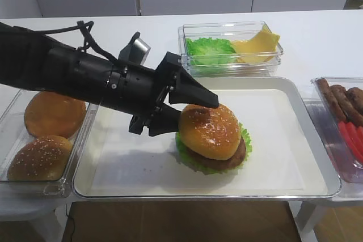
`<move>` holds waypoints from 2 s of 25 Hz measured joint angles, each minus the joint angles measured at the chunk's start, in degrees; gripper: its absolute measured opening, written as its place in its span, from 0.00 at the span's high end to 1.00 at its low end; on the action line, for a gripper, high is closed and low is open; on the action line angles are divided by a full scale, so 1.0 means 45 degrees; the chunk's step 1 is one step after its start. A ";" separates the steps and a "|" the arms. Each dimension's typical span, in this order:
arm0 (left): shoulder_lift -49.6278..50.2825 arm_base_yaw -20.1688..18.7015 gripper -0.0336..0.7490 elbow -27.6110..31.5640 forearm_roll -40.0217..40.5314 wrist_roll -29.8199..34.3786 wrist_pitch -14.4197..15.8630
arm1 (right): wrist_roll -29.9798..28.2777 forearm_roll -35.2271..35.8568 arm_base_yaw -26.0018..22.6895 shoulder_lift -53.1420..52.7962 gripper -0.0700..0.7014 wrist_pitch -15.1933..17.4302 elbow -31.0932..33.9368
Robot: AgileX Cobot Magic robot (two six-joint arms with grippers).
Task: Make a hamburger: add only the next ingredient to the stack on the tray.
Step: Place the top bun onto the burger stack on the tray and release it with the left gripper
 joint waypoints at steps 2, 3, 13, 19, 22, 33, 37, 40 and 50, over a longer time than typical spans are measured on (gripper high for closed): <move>0.0000 -0.0008 0.36 0.0000 0.0000 0.0000 -0.0026 | 0.0000 0.0000 0.0000 0.0000 0.30 0.0000 0.0000; 0.0000 -0.0029 0.36 0.0000 0.0000 0.0000 -0.0026 | 0.0000 0.0000 0.0000 0.0000 0.30 0.0000 0.0000; 0.0000 -0.0029 0.33 0.0000 0.0000 -0.0016 -0.0775 | 0.0000 0.0000 0.0000 0.0000 0.30 0.0000 0.0000; 0.0000 -0.0029 0.32 0.0000 0.0005 0.0133 -0.0925 | 0.0000 0.0000 0.0000 0.0000 0.30 0.0000 0.0000; 0.0000 -0.0029 0.28 0.0000 0.0005 0.0368 -0.0925 | 0.0000 0.0000 0.0000 0.0000 0.30 0.0000 0.0000; 0.0000 -0.0029 0.25 0.0000 0.0005 0.0631 -0.1208 | 0.0000 0.0000 0.0000 0.0000 0.30 0.0000 0.0000; 0.0000 -0.0029 0.25 0.0000 0.0005 0.0693 -0.1182 | 0.0000 0.0000 0.0000 0.0000 0.30 0.0000 0.0000; 0.0000 -0.0029 0.22 0.0000 0.0005 0.1011 -0.1076 | 0.0000 0.0000 0.0000 0.0000 0.30 0.0000 0.0000; 0.0000 -0.0029 0.18 0.0000 -0.0234 0.1216 -0.0921 | 0.0000 0.0000 0.0000 0.0000 0.30 0.0000 0.0000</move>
